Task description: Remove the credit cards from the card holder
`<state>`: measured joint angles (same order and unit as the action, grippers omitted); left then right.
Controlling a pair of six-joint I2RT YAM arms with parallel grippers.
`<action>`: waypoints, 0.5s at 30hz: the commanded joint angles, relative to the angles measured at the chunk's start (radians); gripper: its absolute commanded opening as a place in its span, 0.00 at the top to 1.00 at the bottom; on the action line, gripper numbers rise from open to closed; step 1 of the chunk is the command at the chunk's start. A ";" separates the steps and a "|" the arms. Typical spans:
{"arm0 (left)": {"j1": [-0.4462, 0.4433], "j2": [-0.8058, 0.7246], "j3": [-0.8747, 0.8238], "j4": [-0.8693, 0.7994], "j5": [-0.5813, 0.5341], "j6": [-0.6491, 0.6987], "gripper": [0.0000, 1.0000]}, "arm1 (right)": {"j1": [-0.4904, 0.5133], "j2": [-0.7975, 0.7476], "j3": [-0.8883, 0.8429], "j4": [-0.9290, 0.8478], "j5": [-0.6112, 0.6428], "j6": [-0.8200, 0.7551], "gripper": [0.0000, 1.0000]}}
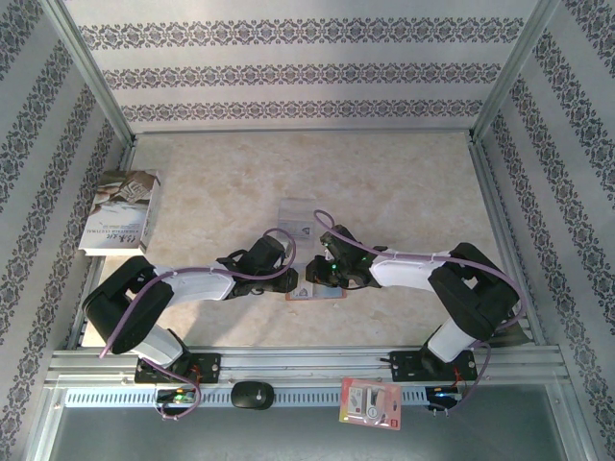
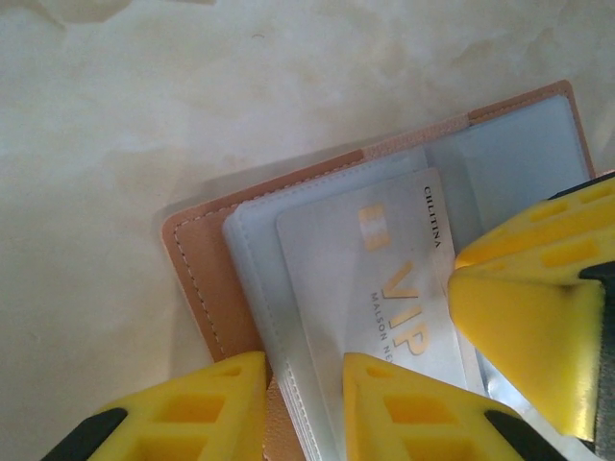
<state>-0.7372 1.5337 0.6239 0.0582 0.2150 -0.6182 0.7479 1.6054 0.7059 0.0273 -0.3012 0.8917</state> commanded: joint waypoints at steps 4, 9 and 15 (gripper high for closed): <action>0.010 0.043 -0.026 -0.056 0.009 -0.010 0.75 | -0.008 -0.062 -0.017 -0.032 0.058 -0.016 0.77; 0.010 0.039 -0.027 -0.064 0.007 -0.009 0.76 | -0.012 -0.077 -0.020 -0.066 0.085 -0.023 0.77; 0.010 0.042 -0.027 -0.070 0.006 -0.011 0.77 | -0.015 -0.011 -0.006 -0.050 0.063 -0.022 0.78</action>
<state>-0.7372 1.5387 0.6239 0.0681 0.2249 -0.6228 0.7410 1.5646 0.6994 -0.0105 -0.2504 0.8845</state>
